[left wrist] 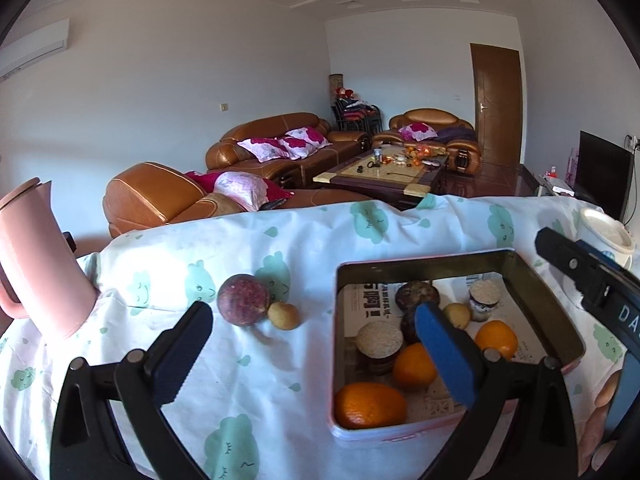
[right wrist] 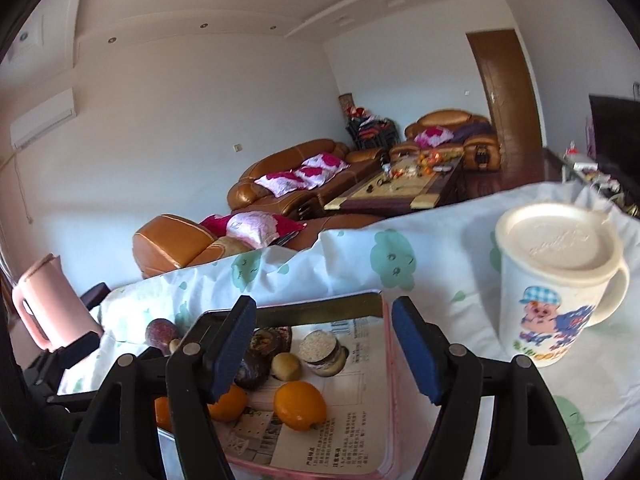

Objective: Organize fruits
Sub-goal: 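Reach the right tool to the second small yellow fruit and grasp it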

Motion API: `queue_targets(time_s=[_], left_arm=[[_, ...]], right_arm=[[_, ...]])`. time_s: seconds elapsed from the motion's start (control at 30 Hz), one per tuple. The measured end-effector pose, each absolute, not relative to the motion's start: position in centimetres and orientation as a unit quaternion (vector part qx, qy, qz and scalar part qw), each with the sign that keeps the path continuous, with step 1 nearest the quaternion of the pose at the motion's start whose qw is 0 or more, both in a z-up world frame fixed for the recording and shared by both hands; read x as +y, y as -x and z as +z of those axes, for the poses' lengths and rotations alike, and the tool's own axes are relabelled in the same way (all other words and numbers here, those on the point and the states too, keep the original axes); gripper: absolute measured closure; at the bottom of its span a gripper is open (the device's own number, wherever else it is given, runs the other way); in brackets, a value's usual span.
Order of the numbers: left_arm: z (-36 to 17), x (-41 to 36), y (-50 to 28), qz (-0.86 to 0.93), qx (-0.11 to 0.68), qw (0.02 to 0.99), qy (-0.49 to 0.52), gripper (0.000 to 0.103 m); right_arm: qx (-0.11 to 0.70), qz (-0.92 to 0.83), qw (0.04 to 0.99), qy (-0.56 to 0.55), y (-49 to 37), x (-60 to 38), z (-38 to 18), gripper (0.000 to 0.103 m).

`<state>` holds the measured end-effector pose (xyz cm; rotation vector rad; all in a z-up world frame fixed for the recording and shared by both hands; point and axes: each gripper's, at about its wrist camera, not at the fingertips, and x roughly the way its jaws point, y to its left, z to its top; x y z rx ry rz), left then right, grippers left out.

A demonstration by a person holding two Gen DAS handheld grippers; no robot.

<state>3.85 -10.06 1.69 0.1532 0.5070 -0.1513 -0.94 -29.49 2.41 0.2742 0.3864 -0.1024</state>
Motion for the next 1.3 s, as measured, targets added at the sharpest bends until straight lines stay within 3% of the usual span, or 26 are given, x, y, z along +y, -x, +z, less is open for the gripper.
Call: queue_targets(time_s=[0.67, 1.2, 1.27, 1.3], left_arm=[[-0.1, -3.3, -5.0, -0.019, 0.266, 0.96, -0.085, 0.0], [-0.9, 5.7, -8.4, 0.046, 0.302, 0.95, -0.061, 0.0], [-1.1, 6.9, -8.8, 0.056, 0.311, 0.948, -0.046, 0.0], [-1.2, 7.4, -9.0, 0.063, 0.316, 0.946, -0.04, 0.0]], right_arm=[[0.207, -0.072, 0.973, -0.078, 1.4, -23.9, 2.1, 0.027], [0.27, 0.021, 0.963, -0.002, -4.5, -13.3, 1.0, 0.027], [0.296, 0.034, 0.954, 0.025, -6.2, -11.8, 0.8, 0.03], [0.313, 0.036, 0.948, 0.044, -7.2, -11.1, 0.6, 0.04]])
